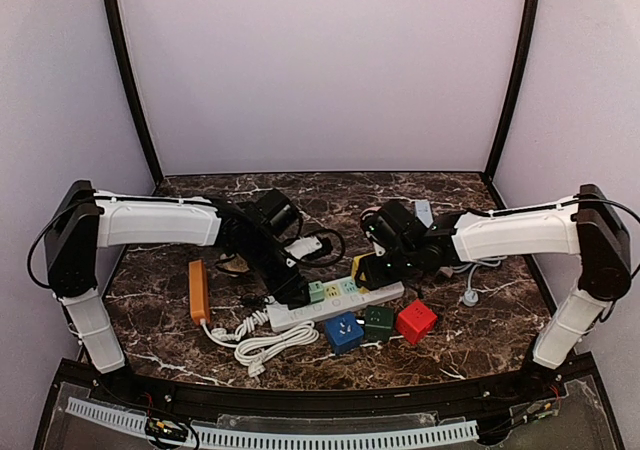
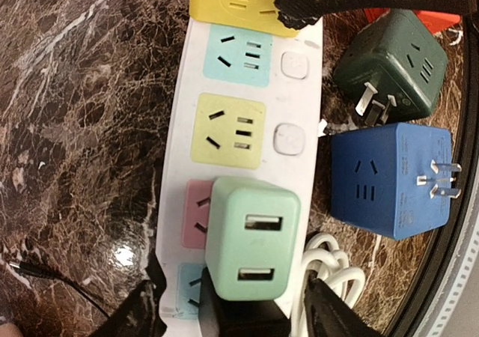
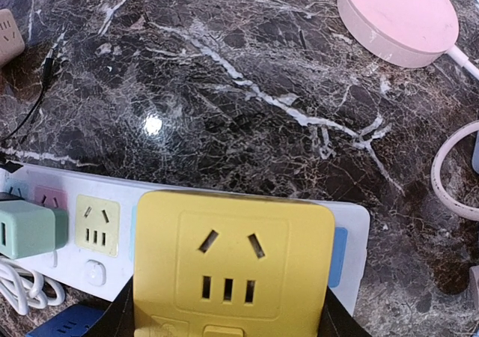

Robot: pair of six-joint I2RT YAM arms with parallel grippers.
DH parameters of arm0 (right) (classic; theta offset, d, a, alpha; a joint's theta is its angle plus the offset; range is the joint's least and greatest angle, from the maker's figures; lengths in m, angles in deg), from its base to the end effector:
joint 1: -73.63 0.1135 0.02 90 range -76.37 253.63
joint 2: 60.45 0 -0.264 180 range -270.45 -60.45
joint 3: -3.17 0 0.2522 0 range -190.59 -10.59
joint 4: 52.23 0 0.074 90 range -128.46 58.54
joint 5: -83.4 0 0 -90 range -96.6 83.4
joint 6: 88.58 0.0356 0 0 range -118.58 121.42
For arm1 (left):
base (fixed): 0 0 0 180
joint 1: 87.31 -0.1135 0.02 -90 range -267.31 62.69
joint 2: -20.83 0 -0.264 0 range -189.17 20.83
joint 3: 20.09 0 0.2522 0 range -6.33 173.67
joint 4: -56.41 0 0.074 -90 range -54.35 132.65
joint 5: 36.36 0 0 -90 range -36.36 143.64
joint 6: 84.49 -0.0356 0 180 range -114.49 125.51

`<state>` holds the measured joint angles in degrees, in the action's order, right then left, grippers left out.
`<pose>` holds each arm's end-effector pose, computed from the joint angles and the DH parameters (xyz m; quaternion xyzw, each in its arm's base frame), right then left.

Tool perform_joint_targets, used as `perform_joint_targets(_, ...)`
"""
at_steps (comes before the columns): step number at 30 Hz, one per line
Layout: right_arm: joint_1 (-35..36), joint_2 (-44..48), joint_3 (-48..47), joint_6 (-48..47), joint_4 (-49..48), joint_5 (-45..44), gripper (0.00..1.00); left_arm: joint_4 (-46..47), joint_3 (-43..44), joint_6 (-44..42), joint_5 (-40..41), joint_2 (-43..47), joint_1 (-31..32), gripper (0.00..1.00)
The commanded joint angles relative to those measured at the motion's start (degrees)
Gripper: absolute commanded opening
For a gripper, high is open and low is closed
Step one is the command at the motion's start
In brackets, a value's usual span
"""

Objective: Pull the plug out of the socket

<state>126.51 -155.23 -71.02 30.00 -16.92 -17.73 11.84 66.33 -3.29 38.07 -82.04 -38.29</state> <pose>0.2102 0.2663 0.1977 -0.1725 0.9362 0.1202 0.2816 0.2375 -0.2880 0.2047 0.4934 0.8233 -0.2084 0.1877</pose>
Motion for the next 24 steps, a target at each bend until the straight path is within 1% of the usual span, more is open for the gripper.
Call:
perform_joint_targets(1, 1.3, -0.5, -2.8, 0.5, -6.5, 4.2, 0.12, -2.0, 1.9, -0.7, -0.9, -1.0, 0.4, 0.56)
perform_joint_targets(2, 1.3, -0.6, -2.9, 0.5, -6.5, 4.3, 0.12, -1.9, 2.1, -0.7, -0.6, -1.2, 0.5, 0.54)
perform_joint_targets(7, 1.3, -1.0, -2.8, 0.8, -6.7, 4.5, 0.11, -1.2, 2.2, -1.0, 0.0, -1.5, 0.9, 0.53)
perform_joint_targets(9, 1.3, -1.0, -2.6, 0.9, -6.8, 4.6, 0.10, -1.1, 2.3, -1.1, 0.2, -1.9, 1.0, 0.49)
perform_joint_targets(10, 1.4, -1.0, -2.6, 1.0, -6.9, 4.6, 0.09, -1.0, 2.4, -1.2, 0.4, -2.1, 1.0, 0.44)
perform_joint_targets(11, 1.3, -1.0, -2.4, 1.1, -7.0, 4.6, 0.09, -1.1, 2.4, -1.2, 0.6, -2.3, 1.1, 0.42)
perform_joint_targets(12, 1.3, -0.9, -2.1, 1.3, -7.3, 4.8, 0.08, -1.1, 2.4, -1.3, 0.8, -2.5, 1.1, 0.37)
perform_joint_targets(13, 1.3, -0.7, -1.8, 1.4, -7.7, 5.2, 0.08, -1.1, 2.4, -1.5, 1.0, -2.6, 1.1, 0.35)
perform_joint_targets(15, 1.3, -0.3, -1.1, 1.6, -8.5, 5.9, 0.08, -1.5, 2.4, -2.4, 1.2, -2.9, 1.5, 0.27)
perform_joint_targets(16, 1.2, -0.1, -0.8, 1.8, -8.9, 6.3, 0.08, -1.7, 2.4, -2.8, 1.6, -3.2, 1.6, 0.25)
perform_joint_targets(17, 1.0, 0.2, -0.4, 2.1, -9.2, 6.6, 0.07, -2.2, 2.4, -3.2, 2.5, -3.3, 2.0, 0.20)
perform_joint_targets(18, 0.8, 0.5, -0.1, 2.4, -9.5, 6.9, 0.06, -2.4, 2.4, -3.5, 2.8, -3.6, 2.1, 0.18)
perform_joint_targets(21, -0.4, 1.6, 1.2, 3.6, -10.4, 8.2, 0.03, -3.6, 2.6, -3.9, 3.8, -4.4, 2.4, 0.06)
perform_joint_targets(23, -0.8, 2.2, 1.9, 3.8, -10.8, 8.5, 0.01, -3.8, 2.7, -4.0, 4.0, -4.5, 2.4, 0.02)
perform_joint_targets(24, -0.8, 2.5, 2.0, 3.8, -10.9, 8.4, 0.00, -3.8, 2.8, -4.0, 4.1, -4.5, 2.5, 0.01)
